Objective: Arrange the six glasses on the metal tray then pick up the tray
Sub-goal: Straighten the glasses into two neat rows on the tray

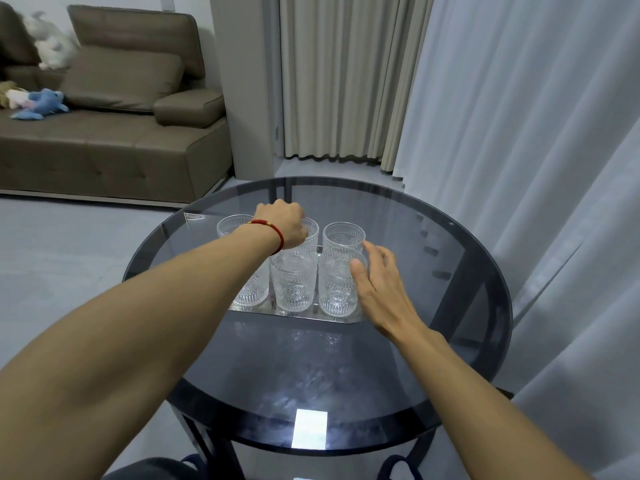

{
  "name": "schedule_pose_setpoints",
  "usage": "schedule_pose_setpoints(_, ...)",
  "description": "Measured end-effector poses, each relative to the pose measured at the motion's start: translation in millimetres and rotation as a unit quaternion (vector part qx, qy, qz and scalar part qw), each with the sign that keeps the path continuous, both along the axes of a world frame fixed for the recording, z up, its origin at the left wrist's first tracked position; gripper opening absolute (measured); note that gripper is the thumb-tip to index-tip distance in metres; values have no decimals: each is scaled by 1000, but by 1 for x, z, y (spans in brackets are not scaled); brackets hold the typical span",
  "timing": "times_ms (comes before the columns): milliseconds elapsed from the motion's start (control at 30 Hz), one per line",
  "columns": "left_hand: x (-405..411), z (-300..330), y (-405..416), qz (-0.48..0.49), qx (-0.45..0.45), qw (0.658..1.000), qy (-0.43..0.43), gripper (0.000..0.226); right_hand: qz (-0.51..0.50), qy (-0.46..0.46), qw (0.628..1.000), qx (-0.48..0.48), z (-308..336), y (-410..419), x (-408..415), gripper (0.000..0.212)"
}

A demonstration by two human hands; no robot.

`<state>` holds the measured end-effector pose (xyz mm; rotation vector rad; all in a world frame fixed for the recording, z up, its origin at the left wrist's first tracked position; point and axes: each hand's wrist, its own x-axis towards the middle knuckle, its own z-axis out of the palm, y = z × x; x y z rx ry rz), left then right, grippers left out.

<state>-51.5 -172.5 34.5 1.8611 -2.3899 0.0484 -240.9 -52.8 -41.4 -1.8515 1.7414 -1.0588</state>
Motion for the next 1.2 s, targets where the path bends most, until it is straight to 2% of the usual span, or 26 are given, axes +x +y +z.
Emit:
schedule_pose_setpoints(333,-3,-4,9,8,17,995,100,48,5,7,1000,-6,6,2,3,63)
schedule_pose_setpoints(767,6,0,11,14,47,991,127,53,18,20,1000,4,8,1,10,64)
schedule_pose_setpoints(900,19,10,16,3,-13,987,162,32,12,19,1000,4,9,2,8,64)
schedule_pose_setpoints(1033,64,13,20,75,-48,982,169,40,12,44,999,-21,12,3,11,57)
schedule_pose_setpoints(1133,95,0,22,120,-4,983,138,51,23,77,995,-58,16,4,13,52)
schedule_pose_setpoints(1200,103,-10,25,111,48,980,160,54,33,108,991,-71,18,3,15,53)
